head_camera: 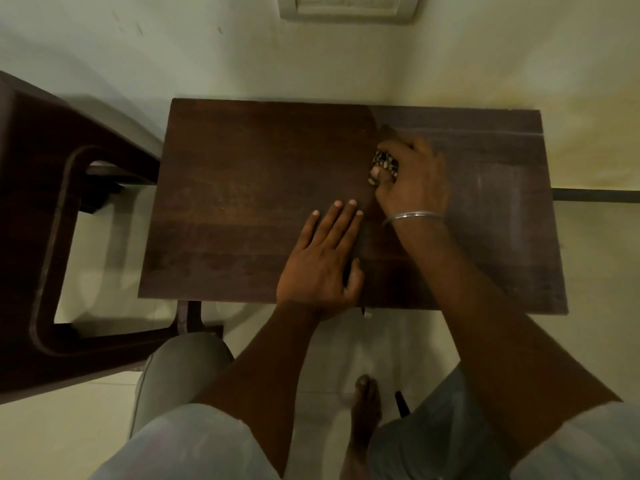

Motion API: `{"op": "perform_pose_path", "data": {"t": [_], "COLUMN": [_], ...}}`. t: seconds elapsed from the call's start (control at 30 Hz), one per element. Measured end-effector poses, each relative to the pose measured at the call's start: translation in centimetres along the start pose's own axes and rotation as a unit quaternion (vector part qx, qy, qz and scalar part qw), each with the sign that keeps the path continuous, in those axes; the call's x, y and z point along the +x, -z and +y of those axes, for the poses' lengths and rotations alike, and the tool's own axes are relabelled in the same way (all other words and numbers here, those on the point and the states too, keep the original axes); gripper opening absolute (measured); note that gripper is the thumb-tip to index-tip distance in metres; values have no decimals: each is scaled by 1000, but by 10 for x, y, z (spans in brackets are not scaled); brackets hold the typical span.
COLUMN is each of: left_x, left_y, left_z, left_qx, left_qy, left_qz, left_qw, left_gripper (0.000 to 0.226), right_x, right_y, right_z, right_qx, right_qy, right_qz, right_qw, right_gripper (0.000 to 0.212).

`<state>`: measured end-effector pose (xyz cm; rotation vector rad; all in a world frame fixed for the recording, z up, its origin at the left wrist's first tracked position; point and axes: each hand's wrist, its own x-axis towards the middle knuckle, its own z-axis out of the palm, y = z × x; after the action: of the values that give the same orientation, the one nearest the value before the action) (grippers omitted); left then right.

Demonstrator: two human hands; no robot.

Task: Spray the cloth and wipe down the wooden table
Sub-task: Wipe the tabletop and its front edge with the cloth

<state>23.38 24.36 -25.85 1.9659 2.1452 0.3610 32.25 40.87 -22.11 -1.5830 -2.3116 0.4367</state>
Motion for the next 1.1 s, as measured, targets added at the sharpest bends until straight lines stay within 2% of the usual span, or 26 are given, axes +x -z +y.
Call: {"op": "perform_pose_path", "data": {"t": [0.27, 0.5, 0.7, 0.93, 1.1], "left_x": [0, -4, 0, 0, -1], "left_y": [1, -1, 0, 0, 0], "left_z": [2, -4, 1, 2, 1], "left_qx": [-5, 5, -1, 7, 8], "left_qy": [3, 6, 3, 4, 5], "left_qz": [3, -3, 0, -4, 3], "left_qw": [1000, 1000, 1000, 1000, 1000], "left_gripper": [72, 73, 72, 72, 71], "right_x": [68, 29, 89, 39, 71], "right_y": [-7, -18, -27, -18, -13], "right_z": [-13, -6, -25, 1, -9], "right_qx": [-10, 15, -8, 17, -13], "right_qy": [2, 21, 33, 53, 25], "right_qz": [0, 9, -9, 12, 3], "right_qw": [1000, 1000, 999, 998, 1000], "right_gripper": [36, 42, 38, 42, 43]}}
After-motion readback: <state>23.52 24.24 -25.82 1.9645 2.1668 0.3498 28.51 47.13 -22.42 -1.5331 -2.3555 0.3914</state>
